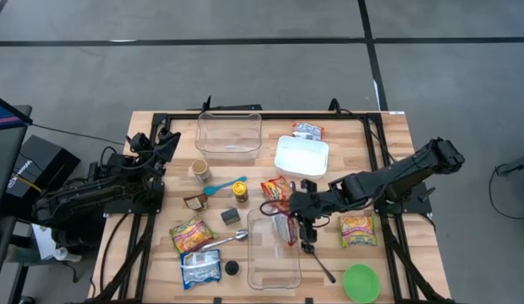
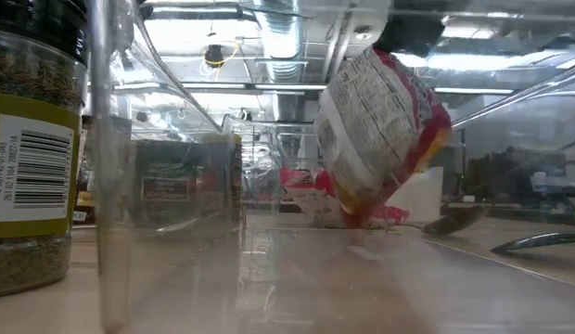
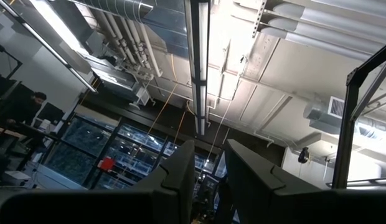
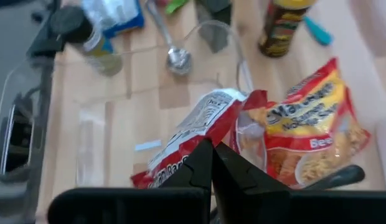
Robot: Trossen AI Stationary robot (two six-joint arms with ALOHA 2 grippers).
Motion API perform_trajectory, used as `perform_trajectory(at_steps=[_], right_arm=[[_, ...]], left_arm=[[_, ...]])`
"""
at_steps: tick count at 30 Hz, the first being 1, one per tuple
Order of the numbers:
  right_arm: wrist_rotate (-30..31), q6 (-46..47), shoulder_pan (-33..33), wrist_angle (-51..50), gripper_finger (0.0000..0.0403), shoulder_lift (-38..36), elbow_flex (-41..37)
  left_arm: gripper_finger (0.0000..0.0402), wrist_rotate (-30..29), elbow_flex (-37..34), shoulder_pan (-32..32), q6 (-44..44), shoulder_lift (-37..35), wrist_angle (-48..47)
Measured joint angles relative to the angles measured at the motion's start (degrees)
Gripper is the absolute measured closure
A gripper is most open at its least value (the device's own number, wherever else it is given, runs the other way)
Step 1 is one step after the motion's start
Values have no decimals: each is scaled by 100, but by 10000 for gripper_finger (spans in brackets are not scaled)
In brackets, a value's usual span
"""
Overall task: Pick & Place Food Item
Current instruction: Put the red noodle pack into the bottom transparent bin
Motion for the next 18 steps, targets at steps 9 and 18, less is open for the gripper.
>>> perform_trajectory(at_steps=[9, 18], right_arm=[[648, 969, 367, -55, 403, 0, -1], [643, 1654, 571, -80, 403, 0, -1]], left_arm=[[317, 1, 0, -1, -1, 0, 1], [317, 1, 0, -1, 0, 0, 0]])
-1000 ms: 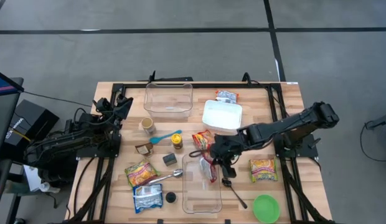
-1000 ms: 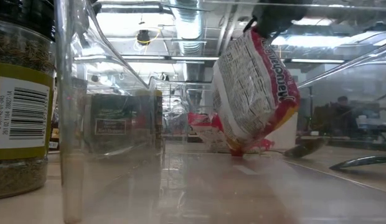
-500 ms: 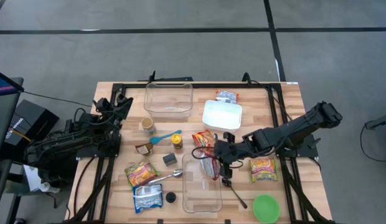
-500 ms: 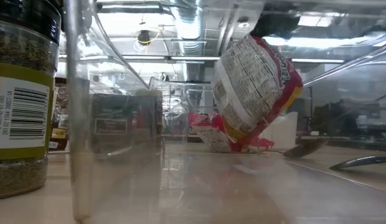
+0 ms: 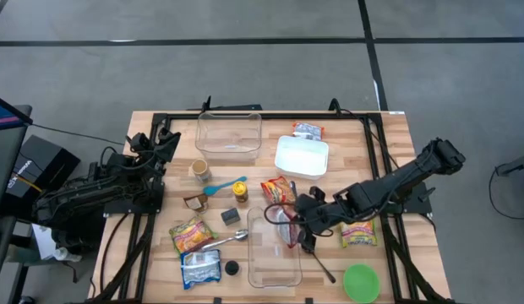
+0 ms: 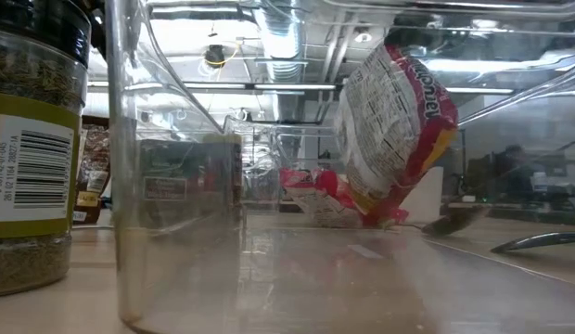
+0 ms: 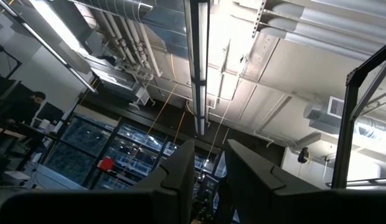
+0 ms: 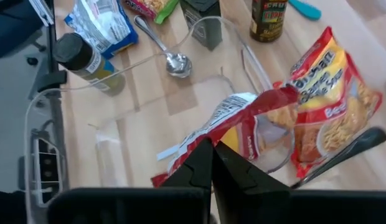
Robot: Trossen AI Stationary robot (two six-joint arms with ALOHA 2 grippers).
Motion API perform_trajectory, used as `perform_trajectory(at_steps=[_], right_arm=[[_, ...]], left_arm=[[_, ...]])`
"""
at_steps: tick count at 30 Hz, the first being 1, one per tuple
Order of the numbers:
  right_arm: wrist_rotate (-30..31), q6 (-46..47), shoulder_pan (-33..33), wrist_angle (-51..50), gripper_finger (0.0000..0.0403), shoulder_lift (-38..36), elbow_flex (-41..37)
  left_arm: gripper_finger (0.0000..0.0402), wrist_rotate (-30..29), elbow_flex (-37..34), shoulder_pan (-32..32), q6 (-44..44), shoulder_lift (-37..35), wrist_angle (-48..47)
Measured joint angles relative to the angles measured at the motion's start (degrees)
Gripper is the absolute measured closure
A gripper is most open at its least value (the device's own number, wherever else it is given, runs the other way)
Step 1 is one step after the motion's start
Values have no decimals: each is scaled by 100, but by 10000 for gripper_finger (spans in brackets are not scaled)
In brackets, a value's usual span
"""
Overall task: Pick & Place Food Item
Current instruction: Put the red noodle pack into the bottom transparent bin
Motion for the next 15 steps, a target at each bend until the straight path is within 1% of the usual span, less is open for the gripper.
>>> perform_trajectory(at_steps=[7, 15], right_arm=[[-27, 1307, -15, -412, 403, 11, 0], [-25, 1454, 45, -484, 403, 15, 0]], left_arm=[[317, 0, 1, 1, -1, 0, 0], [317, 0, 0, 1, 0, 0, 0]])
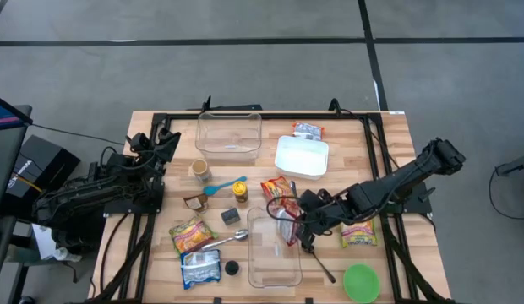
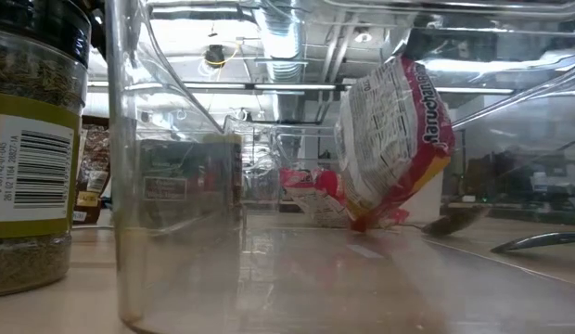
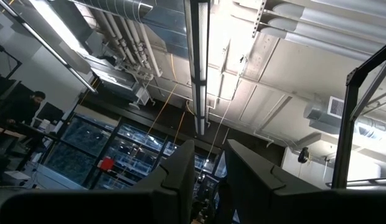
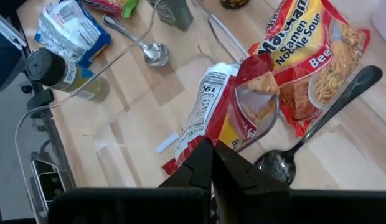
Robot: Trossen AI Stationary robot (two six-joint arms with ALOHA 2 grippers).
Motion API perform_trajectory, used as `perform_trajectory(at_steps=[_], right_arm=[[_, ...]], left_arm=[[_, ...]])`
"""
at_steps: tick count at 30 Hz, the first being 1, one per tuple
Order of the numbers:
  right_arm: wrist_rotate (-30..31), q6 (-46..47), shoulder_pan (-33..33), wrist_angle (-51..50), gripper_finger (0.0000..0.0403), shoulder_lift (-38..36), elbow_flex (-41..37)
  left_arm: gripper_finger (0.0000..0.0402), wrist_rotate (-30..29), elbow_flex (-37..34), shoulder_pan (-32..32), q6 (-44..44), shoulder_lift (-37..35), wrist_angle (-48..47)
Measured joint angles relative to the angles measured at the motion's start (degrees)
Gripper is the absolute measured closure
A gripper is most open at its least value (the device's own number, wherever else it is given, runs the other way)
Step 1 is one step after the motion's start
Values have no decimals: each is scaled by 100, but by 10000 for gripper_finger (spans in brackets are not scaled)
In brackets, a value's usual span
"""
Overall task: Pick & Place Food Item
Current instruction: Put the red noodle pack into the bottom transparent bin
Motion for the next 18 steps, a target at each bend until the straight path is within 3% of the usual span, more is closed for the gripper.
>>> perform_trajectory(at_steps=[9, 18], right_arm=[[-240, 4, 134, 58, 398, 2, 0], [-461, 3, 130, 120, 329, 2, 0]], left_arm=[[317, 0, 1, 0, 0, 0, 0], [317, -1, 0, -1, -1, 0, 0]])
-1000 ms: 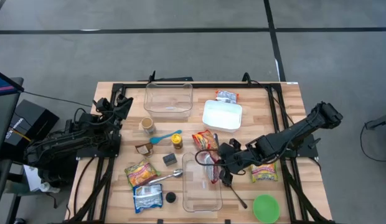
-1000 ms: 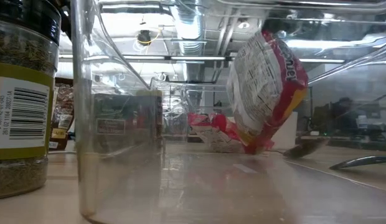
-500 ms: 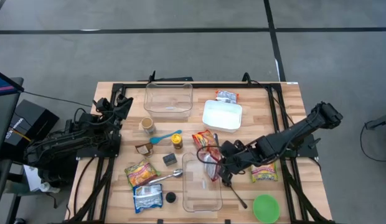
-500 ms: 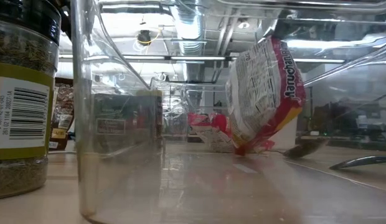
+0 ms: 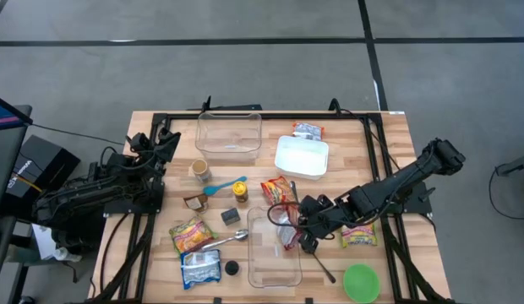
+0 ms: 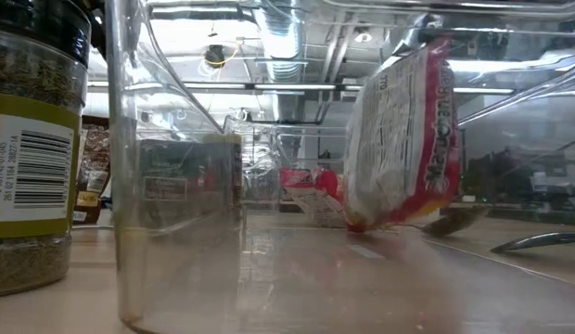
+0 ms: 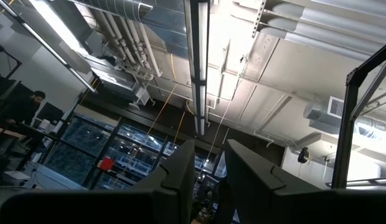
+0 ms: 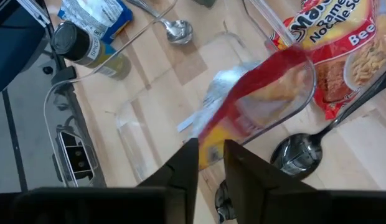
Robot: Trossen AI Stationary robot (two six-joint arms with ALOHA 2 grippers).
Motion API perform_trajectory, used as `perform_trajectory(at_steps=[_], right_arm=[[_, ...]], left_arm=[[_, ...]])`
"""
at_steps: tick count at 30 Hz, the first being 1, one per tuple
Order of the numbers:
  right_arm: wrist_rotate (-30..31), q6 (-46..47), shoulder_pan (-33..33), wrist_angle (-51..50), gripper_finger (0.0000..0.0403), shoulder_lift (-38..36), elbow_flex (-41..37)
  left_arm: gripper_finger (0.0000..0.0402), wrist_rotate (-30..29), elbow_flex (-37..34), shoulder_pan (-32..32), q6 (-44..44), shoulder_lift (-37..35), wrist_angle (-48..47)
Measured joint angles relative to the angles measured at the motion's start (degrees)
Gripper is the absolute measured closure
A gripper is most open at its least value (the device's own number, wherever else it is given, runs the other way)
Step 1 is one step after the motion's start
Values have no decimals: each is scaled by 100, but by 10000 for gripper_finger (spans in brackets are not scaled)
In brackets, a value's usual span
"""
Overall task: Pick & Place Food Item
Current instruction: Put the red noodle pack into the bottom transparent bin, then put the right green noodle pack into the bottom transparent bin
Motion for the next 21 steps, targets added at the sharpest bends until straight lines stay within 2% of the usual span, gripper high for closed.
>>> perform_trajectory(at_steps=[7, 21], right_arm=[[-216, -151, 0, -13, 304, 0, 0], [-317, -151, -382, -18, 306, -7, 0]], left_arm=[[317, 1, 0, -1, -1, 0, 0], [317, 0, 0, 0, -1, 0, 0]])
